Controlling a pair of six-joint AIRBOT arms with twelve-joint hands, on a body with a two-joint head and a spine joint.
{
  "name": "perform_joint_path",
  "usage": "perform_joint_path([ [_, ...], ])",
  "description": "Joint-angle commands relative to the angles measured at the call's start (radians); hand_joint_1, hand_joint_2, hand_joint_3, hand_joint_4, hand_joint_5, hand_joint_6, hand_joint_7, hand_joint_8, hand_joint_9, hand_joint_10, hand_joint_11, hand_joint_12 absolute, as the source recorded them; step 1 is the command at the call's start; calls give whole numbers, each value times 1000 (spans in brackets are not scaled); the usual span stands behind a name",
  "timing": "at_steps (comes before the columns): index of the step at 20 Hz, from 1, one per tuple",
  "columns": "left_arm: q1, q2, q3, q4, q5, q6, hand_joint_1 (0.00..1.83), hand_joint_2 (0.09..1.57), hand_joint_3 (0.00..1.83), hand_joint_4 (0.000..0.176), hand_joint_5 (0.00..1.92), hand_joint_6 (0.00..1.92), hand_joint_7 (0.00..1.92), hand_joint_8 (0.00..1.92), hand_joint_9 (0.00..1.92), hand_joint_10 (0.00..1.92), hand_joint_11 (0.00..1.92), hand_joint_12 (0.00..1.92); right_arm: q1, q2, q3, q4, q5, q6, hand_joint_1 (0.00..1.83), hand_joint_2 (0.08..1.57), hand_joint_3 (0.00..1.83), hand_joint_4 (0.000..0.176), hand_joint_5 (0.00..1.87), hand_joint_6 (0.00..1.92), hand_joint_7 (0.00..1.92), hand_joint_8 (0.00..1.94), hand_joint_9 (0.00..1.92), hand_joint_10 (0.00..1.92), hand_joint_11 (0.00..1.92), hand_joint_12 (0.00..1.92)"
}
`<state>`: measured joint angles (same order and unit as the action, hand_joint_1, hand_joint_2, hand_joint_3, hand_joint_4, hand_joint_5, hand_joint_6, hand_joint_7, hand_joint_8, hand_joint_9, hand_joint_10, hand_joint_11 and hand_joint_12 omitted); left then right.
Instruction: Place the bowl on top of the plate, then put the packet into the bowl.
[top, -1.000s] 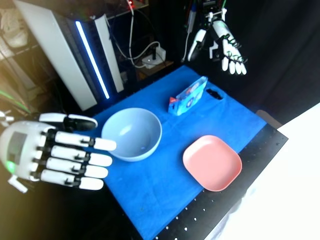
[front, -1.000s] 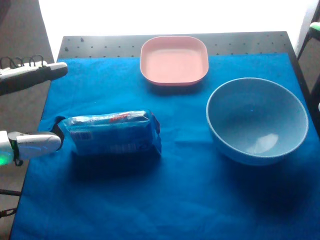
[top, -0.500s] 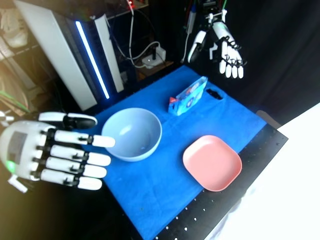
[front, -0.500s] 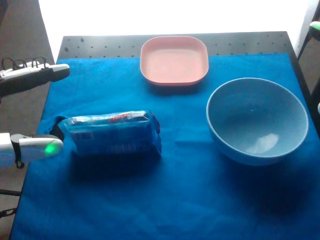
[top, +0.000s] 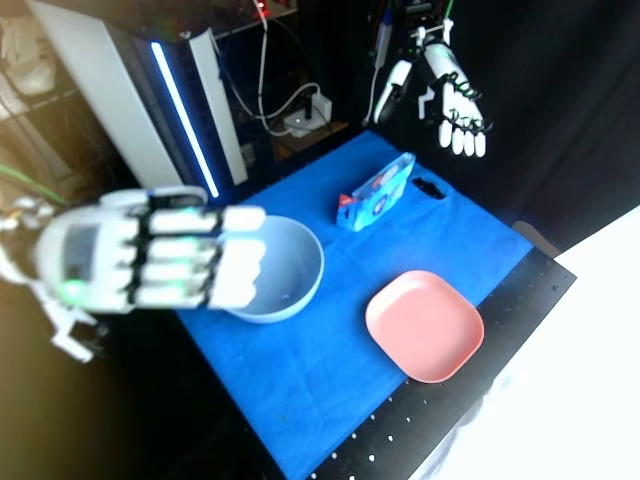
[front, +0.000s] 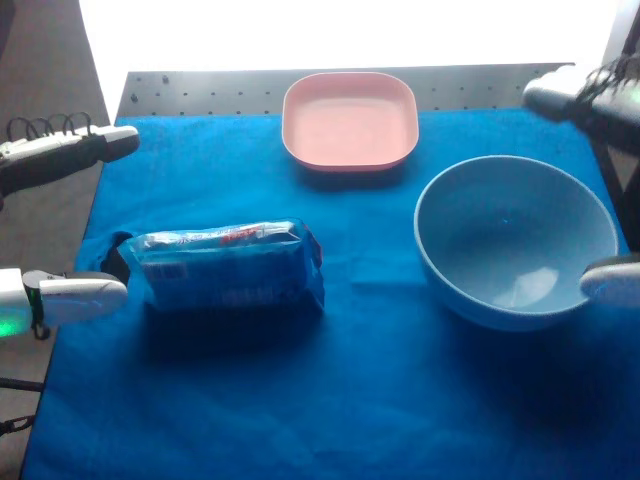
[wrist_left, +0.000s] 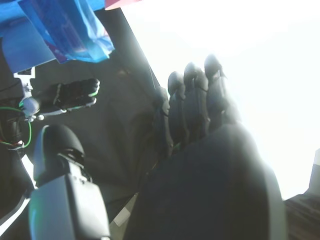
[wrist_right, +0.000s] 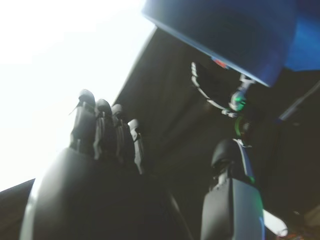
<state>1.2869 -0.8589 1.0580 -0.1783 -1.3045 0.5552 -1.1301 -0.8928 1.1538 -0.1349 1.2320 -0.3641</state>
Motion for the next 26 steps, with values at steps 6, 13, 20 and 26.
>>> perform_joint_path([
  [6,-11,-6,0,-10,-120,-7,760,957,0,31,260,0,237,0,149,1,0,262,141,7,31,-232,-159,72,509,890,0,147,32,10,15,5,28,2,0,0],
  [13,-12,-11,2,-8,-117,-7,760,957,0,31,260,0,237,0,149,1,0,263,242,-25,69,-450,-338,138,510,887,0,147,34,8,15,3,28,2,0,0],
  [20,-12,-16,4,-7,-118,-9,761,957,0,31,260,0,237,0,149,0,0,263,256,-88,112,-513,-402,172,510,885,0,147,35,6,16,2,29,1,0,0],
  [26,-12,-24,7,-8,-124,-16,761,957,0,31,260,0,237,0,149,0,0,263,271,-118,123,-519,-406,173,510,883,0,147,35,4,16,2,29,1,0,0],
])
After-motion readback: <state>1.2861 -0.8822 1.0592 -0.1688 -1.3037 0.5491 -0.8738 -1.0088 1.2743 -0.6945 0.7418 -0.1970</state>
